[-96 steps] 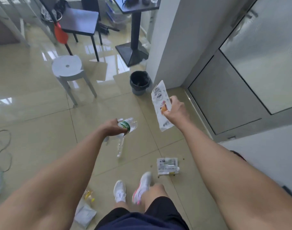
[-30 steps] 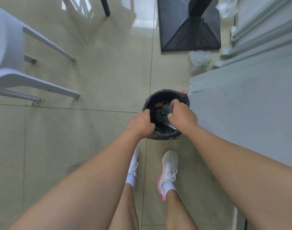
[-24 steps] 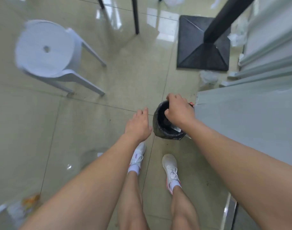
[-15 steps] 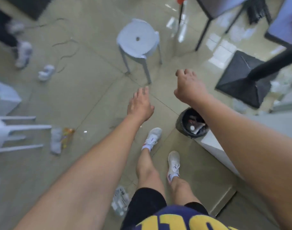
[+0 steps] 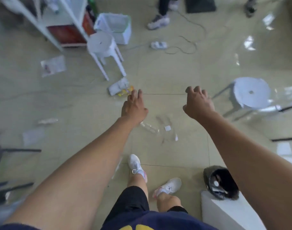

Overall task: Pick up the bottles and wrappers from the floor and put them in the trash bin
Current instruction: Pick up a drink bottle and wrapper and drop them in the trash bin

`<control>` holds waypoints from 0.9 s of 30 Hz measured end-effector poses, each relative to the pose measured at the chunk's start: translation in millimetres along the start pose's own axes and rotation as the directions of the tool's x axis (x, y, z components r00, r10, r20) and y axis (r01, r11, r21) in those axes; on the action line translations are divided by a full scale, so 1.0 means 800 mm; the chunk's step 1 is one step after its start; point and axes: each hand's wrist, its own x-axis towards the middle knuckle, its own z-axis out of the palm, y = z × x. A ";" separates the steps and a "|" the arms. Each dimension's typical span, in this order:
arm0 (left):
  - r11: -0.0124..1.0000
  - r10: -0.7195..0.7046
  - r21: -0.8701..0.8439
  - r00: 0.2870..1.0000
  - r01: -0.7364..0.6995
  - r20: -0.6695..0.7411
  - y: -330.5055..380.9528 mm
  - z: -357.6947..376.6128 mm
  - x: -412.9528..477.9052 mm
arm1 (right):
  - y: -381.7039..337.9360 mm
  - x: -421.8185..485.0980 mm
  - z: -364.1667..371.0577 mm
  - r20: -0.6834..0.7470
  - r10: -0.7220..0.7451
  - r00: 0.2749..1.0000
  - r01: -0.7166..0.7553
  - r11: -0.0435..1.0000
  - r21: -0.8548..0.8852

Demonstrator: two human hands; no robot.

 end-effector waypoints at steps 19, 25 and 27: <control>0.633 -0.739 -0.350 0.674 0.690 -0.007 -0.591 -0.119 -0.144 | -0.689 0.064 0.066 0.201 -0.613 0.764 0.642 0.753 -0.145; 0.607 -0.746 -0.359 0.665 0.709 0.050 -0.674 -0.141 -0.081 | -0.793 0.151 0.077 0.238 -0.657 0.715 0.698 0.689 -0.196; 0.591 -0.751 -0.384 0.658 0.709 0.058 -0.706 -0.151 -0.041 | -0.827 0.200 0.077 0.232 -0.691 0.685 0.728 0.637 -0.255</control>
